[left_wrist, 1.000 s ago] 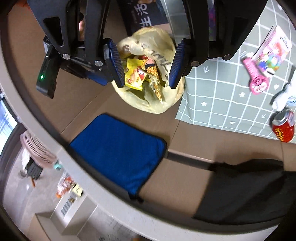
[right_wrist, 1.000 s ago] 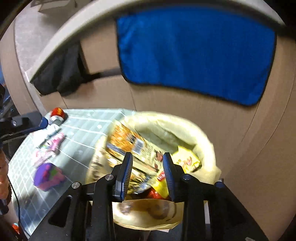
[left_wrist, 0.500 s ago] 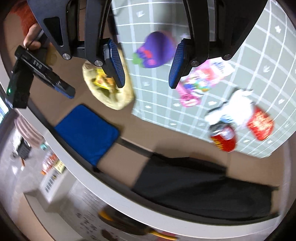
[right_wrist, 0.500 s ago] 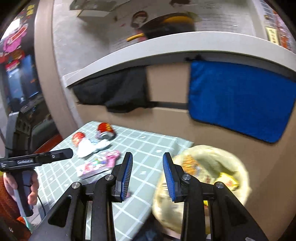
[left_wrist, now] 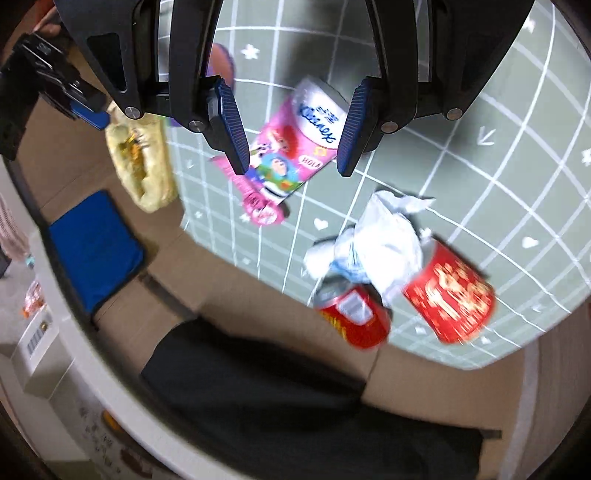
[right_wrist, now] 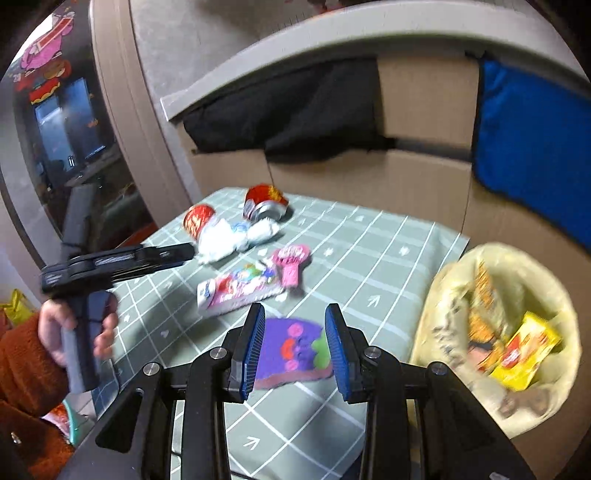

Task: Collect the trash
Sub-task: 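Return to the table and grasp the pink tissue pack with the left tool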

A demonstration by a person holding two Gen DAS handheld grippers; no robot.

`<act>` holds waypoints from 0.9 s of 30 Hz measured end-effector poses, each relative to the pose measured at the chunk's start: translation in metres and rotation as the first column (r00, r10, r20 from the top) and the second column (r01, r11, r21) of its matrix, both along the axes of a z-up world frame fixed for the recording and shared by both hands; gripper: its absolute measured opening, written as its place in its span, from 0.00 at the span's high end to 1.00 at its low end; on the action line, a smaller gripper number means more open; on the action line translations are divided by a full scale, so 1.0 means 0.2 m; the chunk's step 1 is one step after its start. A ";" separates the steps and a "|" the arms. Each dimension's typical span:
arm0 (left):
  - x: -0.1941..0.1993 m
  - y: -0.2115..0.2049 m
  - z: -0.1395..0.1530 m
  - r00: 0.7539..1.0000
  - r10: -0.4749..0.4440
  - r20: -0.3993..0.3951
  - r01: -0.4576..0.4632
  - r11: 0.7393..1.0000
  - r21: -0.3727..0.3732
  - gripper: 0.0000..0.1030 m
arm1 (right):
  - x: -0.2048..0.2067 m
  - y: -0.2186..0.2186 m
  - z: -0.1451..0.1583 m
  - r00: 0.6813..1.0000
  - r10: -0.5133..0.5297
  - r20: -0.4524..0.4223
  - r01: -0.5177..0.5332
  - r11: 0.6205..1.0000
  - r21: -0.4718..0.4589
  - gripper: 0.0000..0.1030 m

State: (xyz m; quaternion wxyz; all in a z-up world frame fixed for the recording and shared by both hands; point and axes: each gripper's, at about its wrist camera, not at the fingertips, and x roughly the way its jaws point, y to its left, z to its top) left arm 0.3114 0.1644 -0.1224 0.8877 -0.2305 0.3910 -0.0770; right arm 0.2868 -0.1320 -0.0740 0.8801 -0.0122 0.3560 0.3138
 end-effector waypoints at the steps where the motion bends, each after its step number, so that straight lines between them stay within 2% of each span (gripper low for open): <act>1: 0.04 -0.02 -0.04 0.999 -0.026 -0.023 0.026 1.000 0.015 0.51 | 0.00 0.00 -0.01 1.000 0.002 -0.007 -0.002 1.000 -0.001 0.69; 5: 0.11 -0.07 -0.13 0.993 -0.066 -0.095 0.073 0.995 0.074 0.51 | -0.01 -0.02 -0.06 0.999 0.001 -0.036 -0.002 1.000 -0.011 0.69; 7: 0.11 -0.09 -0.15 0.991 -0.079 -0.110 0.087 0.993 0.073 0.51 | -0.02 -0.05 -0.08 0.999 -0.003 -0.053 0.002 1.000 -0.009 0.69; 14: 0.03 -0.21 -0.14 0.986 -0.095 -0.141 0.114 0.984 0.134 0.52 | -0.01 -0.07 -0.18 0.992 -0.002 -0.128 0.002 1.000 0.001 0.69; 22: -0.15 -0.27 -0.12 0.975 -0.134 -0.177 0.153 0.983 0.103 0.60 | 0.03 -0.04 -0.29 0.968 0.000 -0.250 0.010 0.999 0.038 0.69; 27: -0.25 -0.28 -0.12 0.971 -0.160 -0.178 0.178 0.980 0.092 0.60 | 0.13 0.00 -0.33 0.952 -0.060 -0.301 0.082 0.995 0.062 0.66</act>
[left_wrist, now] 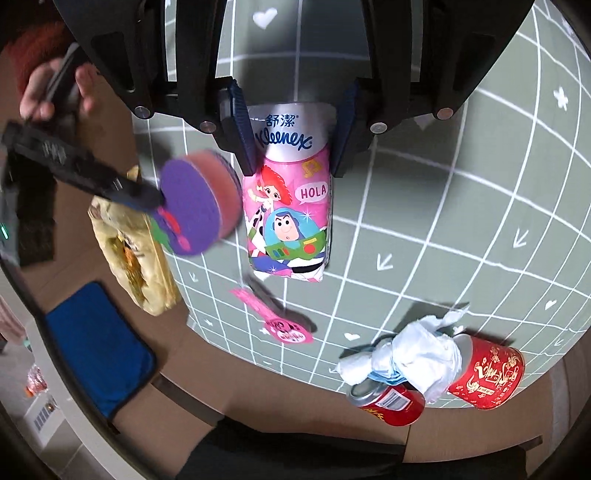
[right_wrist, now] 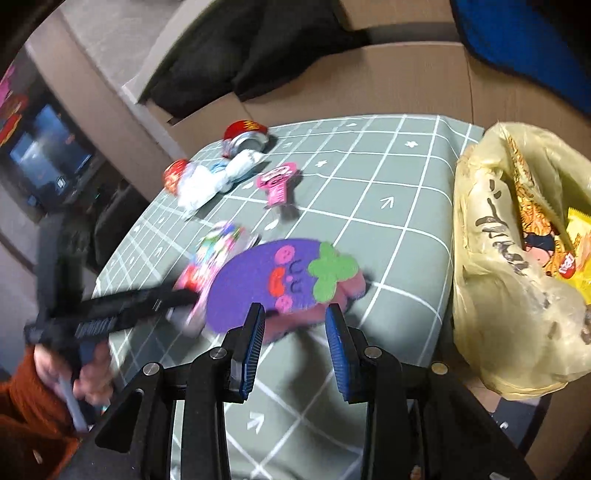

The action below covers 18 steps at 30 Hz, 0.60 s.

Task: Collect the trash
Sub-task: 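Grasp the purple eggplant sponge with the right tool while the left tool holds the tissue pack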

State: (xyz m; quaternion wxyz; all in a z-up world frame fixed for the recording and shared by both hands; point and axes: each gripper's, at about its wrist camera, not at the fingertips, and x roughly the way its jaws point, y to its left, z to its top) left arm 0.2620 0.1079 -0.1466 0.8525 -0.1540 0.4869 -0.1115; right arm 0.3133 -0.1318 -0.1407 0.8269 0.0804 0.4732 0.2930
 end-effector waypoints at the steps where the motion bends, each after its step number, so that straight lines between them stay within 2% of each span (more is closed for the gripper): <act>1: -0.01 0.00 0.00 1.000 -0.003 0.002 0.003 1.000 0.000 0.60 | 0.03 0.01 -0.01 1.000 -0.013 -0.014 0.013 1.000 0.016 0.62; 8: -0.06 0.05 0.00 1.000 0.003 0.004 -0.003 0.999 -0.047 0.64 | 0.17 0.09 -0.05 0.997 -0.045 -0.056 0.046 0.998 0.031 0.46; 11: -0.08 0.09 0.00 1.000 0.024 0.000 -0.024 0.997 -0.073 0.67 | 0.19 0.14 -0.05 0.998 -0.043 -0.045 0.043 0.999 0.000 0.43; 15: -0.11 0.14 0.03 0.998 0.059 0.025 -0.057 0.996 -0.063 0.70 | 0.20 0.21 -0.04 0.999 -0.044 -0.024 0.042 0.998 -0.049 0.39; 18: -0.13 0.18 0.04 0.995 0.090 0.040 -0.087 0.994 -0.071 0.76 | 0.22 0.24 -0.05 0.999 -0.043 -0.033 0.041 0.998 -0.051 0.36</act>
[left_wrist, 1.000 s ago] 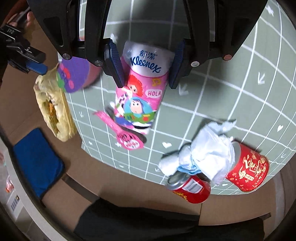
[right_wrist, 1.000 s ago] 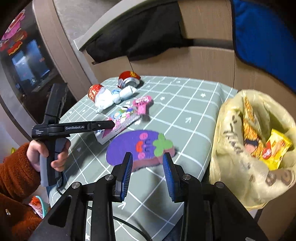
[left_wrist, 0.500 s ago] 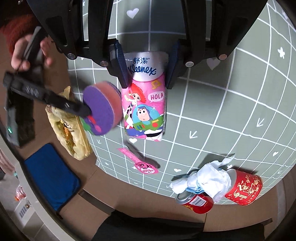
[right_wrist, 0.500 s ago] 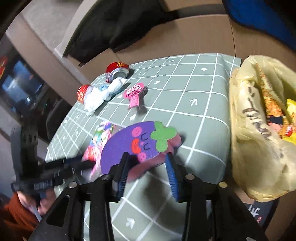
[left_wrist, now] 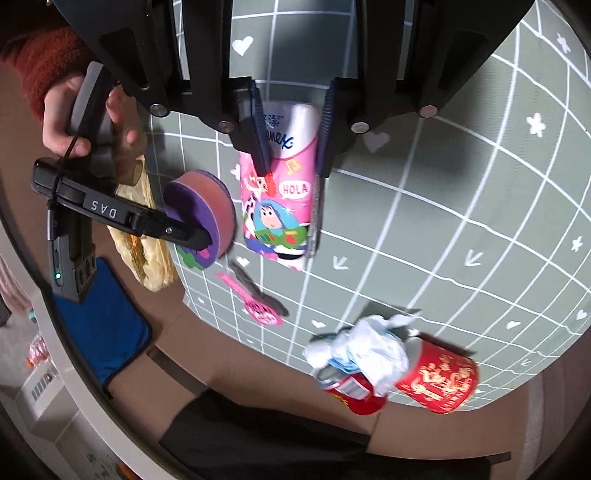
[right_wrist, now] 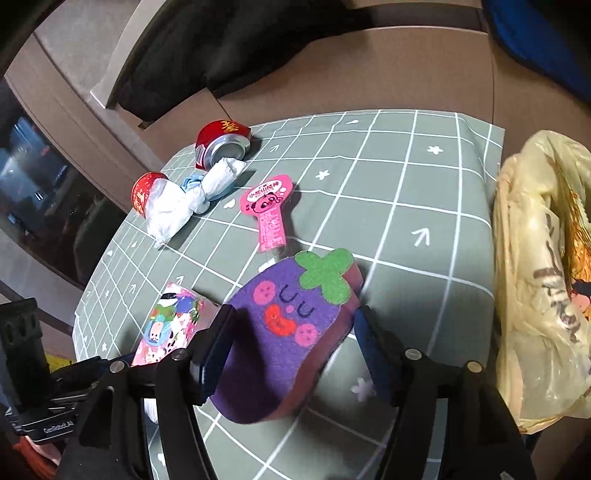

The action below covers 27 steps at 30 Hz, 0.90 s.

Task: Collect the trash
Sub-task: 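Grasp the purple eggplant sponge with the right tool while the left tool holds the tissue pack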

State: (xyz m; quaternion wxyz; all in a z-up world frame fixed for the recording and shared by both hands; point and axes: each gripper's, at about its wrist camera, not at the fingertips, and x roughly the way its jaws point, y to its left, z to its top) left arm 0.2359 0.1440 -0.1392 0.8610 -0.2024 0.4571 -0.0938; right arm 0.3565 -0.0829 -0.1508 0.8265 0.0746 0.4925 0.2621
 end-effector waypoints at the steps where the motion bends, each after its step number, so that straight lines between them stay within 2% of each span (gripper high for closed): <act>1: 0.00 0.01 0.00 1.000 0.012 0.004 -0.012 1.000 0.000 0.79 | 0.00 0.01 0.00 1.000 -0.003 0.002 0.003 1.000 -0.003 0.36; 5: -0.02 0.03 0.02 0.999 0.037 0.032 -0.038 0.999 0.018 0.84 | 0.00 0.07 0.02 1.000 0.007 0.020 -0.006 0.998 -0.058 0.35; 9: -0.02 0.04 0.04 0.998 0.050 0.047 -0.050 0.999 -0.001 0.83 | -0.03 0.12 0.05 0.994 0.058 0.091 -0.046 0.990 -0.131 0.38; 12: -0.02 0.03 0.04 0.998 0.044 0.050 -0.043 0.999 -0.017 0.75 | -0.06 0.10 0.10 0.986 0.078 0.149 -0.056 0.988 -0.143 0.54; 14: -0.01 0.01 0.04 0.998 0.027 0.050 -0.026 1.000 -0.009 0.59 | -0.07 0.07 0.14 0.985 0.077 0.156 -0.058 0.991 -0.120 0.66; 15: 0.00 0.00 0.04 0.998 0.025 0.050 -0.025 1.000 -0.002 0.59 | -0.07 0.05 0.14 0.985 0.075 0.156 -0.056 0.991 -0.122 0.75; 16: 0.01 -0.01 0.03 0.998 0.034 0.044 -0.034 0.999 0.013 0.59 | -0.07 0.04 0.15 0.985 0.075 0.157 -0.055 0.990 -0.133 0.78; 20: 0.07 -0.03 -0.03 0.998 0.068 -0.006 -0.068 0.995 0.067 0.58 | -0.12 0.02 0.14 0.982 0.090 0.165 -0.068 0.989 -0.133 0.79; 27: 0.12 -0.11 -0.06 0.997 0.063 -0.040 -0.059 0.994 0.091 0.58 | -0.14 0.00 0.14 0.979 0.101 0.175 -0.081 0.990 -0.115 0.79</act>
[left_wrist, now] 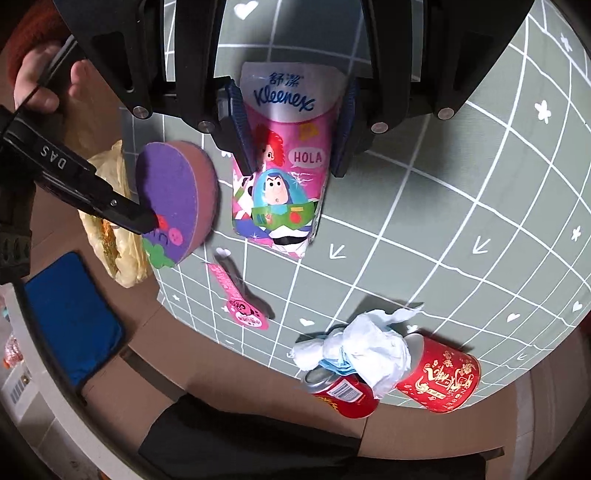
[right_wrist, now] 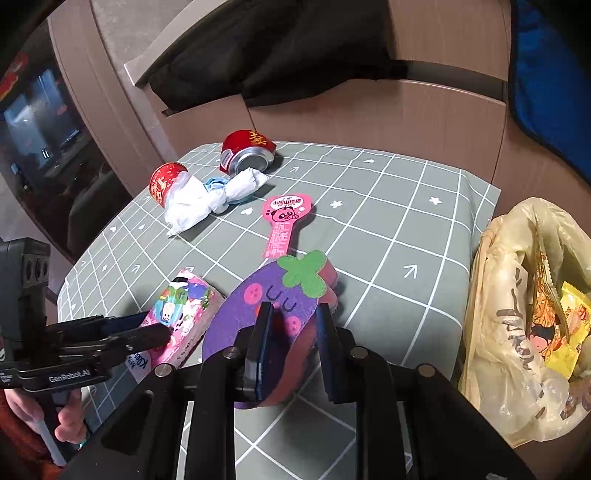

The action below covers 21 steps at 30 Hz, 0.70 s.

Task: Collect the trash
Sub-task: 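Grasp the purple eggplant sponge with the right tool while the left tool holds the tissue pack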

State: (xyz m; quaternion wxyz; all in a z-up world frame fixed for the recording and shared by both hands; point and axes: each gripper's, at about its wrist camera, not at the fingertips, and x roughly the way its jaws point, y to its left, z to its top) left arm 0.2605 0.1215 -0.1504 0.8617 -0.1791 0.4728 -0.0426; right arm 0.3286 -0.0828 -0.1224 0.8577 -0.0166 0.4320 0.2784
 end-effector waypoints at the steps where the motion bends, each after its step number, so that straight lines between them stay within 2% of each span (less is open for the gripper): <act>1: 0.01 -0.01 0.00 1.000 0.001 -0.003 -0.001 1.000 0.005 0.58 | 0.00 0.00 0.00 1.000 0.005 0.005 -0.005 1.000 0.000 0.79; 3: 0.01 -0.02 0.00 1.000 -0.006 0.004 0.006 1.000 0.017 0.60 | 0.00 0.01 0.00 1.000 0.010 0.013 -0.010 1.000 -0.004 0.79; 8: -0.04 -0.05 0.04 0.997 -0.060 0.050 0.056 0.995 0.079 0.76 | 0.00 0.01 0.00 1.000 0.011 0.020 -0.011 1.000 -0.003 0.79; 15: -0.14 0.08 0.05 0.998 -0.040 0.053 0.037 0.997 0.066 0.78 | -0.06 0.13 0.09 0.994 0.061 0.089 -0.058 0.998 -0.036 0.79; 21: -0.25 0.26 0.07 0.997 0.048 0.067 -0.050 0.998 0.025 0.79 | -0.14 0.31 0.13 0.983 0.151 0.101 -0.147 0.988 -0.050 0.79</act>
